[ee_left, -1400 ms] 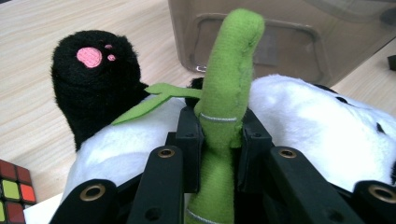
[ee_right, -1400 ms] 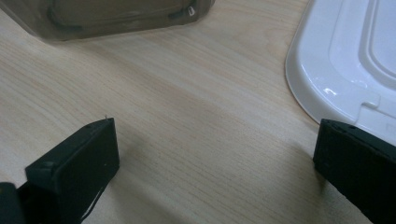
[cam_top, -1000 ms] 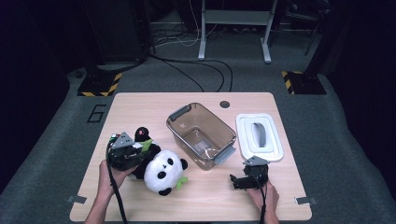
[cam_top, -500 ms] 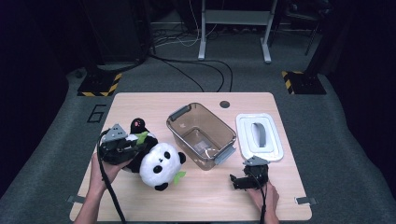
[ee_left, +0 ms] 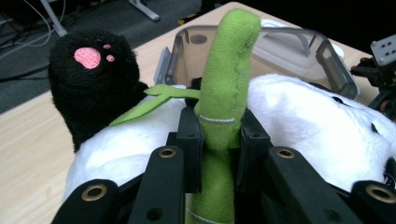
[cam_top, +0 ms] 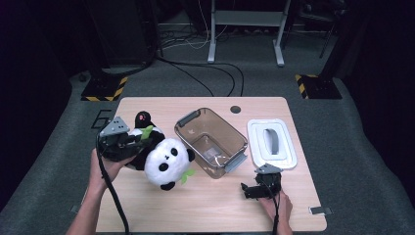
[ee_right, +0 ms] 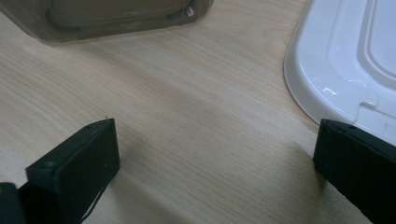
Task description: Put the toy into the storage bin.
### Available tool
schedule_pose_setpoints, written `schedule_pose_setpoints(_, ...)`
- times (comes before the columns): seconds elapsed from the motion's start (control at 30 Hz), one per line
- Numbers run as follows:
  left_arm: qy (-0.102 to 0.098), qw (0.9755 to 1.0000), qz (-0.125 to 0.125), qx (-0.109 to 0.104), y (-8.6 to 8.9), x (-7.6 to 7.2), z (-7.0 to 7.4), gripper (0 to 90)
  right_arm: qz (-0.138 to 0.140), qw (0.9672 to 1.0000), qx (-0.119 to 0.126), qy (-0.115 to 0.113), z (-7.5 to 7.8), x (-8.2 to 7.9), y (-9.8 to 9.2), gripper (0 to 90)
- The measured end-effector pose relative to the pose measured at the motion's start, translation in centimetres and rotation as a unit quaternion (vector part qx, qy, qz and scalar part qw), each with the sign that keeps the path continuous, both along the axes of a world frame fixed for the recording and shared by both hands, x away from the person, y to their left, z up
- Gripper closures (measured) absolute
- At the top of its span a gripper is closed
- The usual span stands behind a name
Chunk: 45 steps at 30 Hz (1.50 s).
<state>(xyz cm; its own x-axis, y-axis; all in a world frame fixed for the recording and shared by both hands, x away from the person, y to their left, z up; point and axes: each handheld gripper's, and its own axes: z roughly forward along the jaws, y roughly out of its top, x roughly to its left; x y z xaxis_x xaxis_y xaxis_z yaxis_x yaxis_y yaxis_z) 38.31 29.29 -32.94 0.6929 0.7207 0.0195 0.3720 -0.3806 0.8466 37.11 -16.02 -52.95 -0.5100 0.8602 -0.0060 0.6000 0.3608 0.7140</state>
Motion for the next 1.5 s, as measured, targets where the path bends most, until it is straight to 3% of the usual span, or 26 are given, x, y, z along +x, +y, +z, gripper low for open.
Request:
schedule_pose_setpoints(0.6, -0.022, 0.9996, -0.017, -0.007, -1.7, 2.9, 4.0, 75.3, -0.001, 1.0, 0.0, 0.0, 0.0, 0.0, 0.0, 0.0)
schedule_pose_setpoints(0.9, -0.019, 0.9992, -0.034, 0.003, -3.6, 4.8, 4.8, 75.4, -0.001, 1.0, 0.0, 0.0, 0.0, 0.0, 0.0, 0.0)
schedule_pose_setpoints(1.5, -0.011, 0.9976, -0.068, -0.001, -8.6, 9.1, 5.5, 75.4, 0.0, 1.0, 0.0, 0.0, 0.0, 0.0, 0.0, 0.0)
